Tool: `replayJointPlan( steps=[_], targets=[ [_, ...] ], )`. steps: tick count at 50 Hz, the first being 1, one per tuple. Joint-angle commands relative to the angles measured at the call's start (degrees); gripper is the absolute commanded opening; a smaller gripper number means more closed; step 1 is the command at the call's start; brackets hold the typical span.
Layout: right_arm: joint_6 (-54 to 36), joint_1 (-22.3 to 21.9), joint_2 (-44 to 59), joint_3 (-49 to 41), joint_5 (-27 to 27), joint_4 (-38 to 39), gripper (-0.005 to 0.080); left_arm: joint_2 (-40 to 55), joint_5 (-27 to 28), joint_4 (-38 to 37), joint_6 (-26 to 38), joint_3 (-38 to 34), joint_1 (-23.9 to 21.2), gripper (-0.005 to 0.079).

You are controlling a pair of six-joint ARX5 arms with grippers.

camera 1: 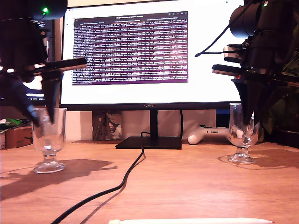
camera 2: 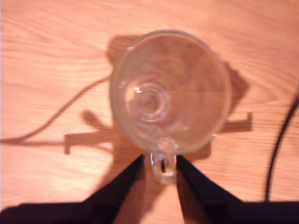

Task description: Pick the small glass cups in front of you with each of your hands, and place them behind the white pen

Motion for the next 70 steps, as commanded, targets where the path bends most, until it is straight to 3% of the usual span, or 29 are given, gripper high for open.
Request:
replayJointPlan(
  steps=[1,11,18,50,70],
  targets=[
    [-0.15,-0.09,0.57,0.35,-0.02,0.24,-0.0011,-0.02,-0.39,0.02,1.11,-0.59,0.31,0.0120],
    [-0.15,-0.09,0.57,0.35,-0.04,-0.04,-0.0011,-0.02,-0.35,0.22,1.27,-0.59,0.55,0.0096],
    [-0.15,-0.09,0.57,0.35,-0.02,-0.15,-0.0011,-0.02,-0.35,0.17,2.32,-0.59,0.59,-0.0027],
    [-2.19,-0.09,-2.32,0.35,-0.02,-3.34,-0.0011,-1.38,-0.31,-1.07,14.21,-0.48,0.87,-0.0024],
    [-8.72,1.73,-8.55,0.35,-0.28,-6.47,-0.0011,-7.08,0.02,-1.46,23.58,-0.46,-1.18,-0.0024]
  ],
)
